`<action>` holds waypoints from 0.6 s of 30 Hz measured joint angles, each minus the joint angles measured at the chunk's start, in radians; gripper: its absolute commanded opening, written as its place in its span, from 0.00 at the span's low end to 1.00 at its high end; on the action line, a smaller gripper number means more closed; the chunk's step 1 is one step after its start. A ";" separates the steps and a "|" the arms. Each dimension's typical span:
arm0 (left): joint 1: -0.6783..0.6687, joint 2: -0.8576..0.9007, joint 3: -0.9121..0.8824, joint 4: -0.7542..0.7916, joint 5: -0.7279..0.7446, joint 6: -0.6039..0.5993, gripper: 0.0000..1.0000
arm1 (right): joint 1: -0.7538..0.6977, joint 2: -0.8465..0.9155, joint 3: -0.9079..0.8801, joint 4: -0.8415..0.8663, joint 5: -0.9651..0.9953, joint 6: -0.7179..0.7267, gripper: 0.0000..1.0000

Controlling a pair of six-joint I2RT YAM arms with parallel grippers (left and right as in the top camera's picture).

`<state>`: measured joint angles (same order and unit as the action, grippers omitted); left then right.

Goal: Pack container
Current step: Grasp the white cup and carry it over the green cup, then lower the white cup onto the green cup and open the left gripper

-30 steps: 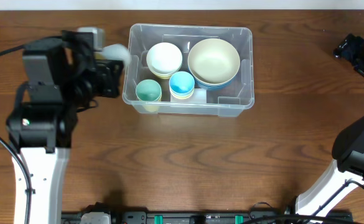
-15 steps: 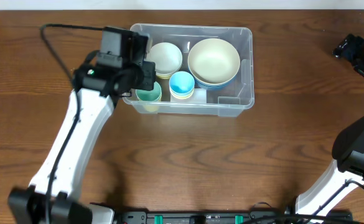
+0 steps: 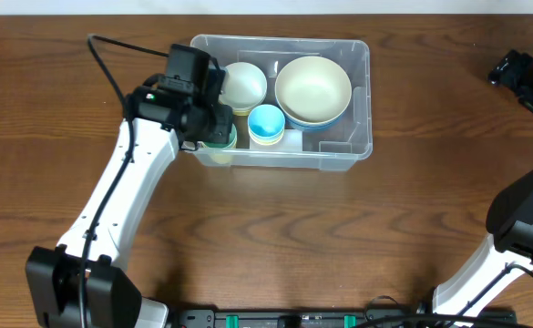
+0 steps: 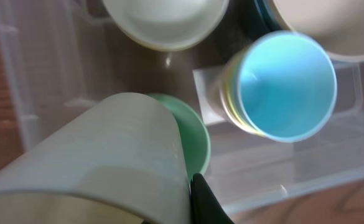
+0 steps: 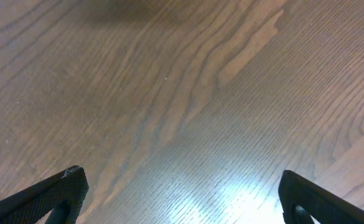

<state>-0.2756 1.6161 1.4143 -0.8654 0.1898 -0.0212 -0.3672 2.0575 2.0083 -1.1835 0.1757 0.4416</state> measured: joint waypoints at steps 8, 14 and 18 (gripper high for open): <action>-0.063 0.000 0.000 -0.011 -0.019 0.023 0.06 | 0.000 0.000 0.000 0.000 0.000 0.000 0.99; -0.062 0.000 0.000 -0.014 -0.063 0.024 0.06 | 0.000 0.000 0.000 0.000 0.000 0.000 0.99; -0.062 0.000 0.000 -0.015 -0.079 0.026 0.07 | 0.000 0.000 0.000 0.000 0.000 0.000 0.99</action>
<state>-0.3378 1.6161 1.4143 -0.8806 0.1112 0.0048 -0.3672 2.0575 2.0083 -1.1835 0.1757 0.4416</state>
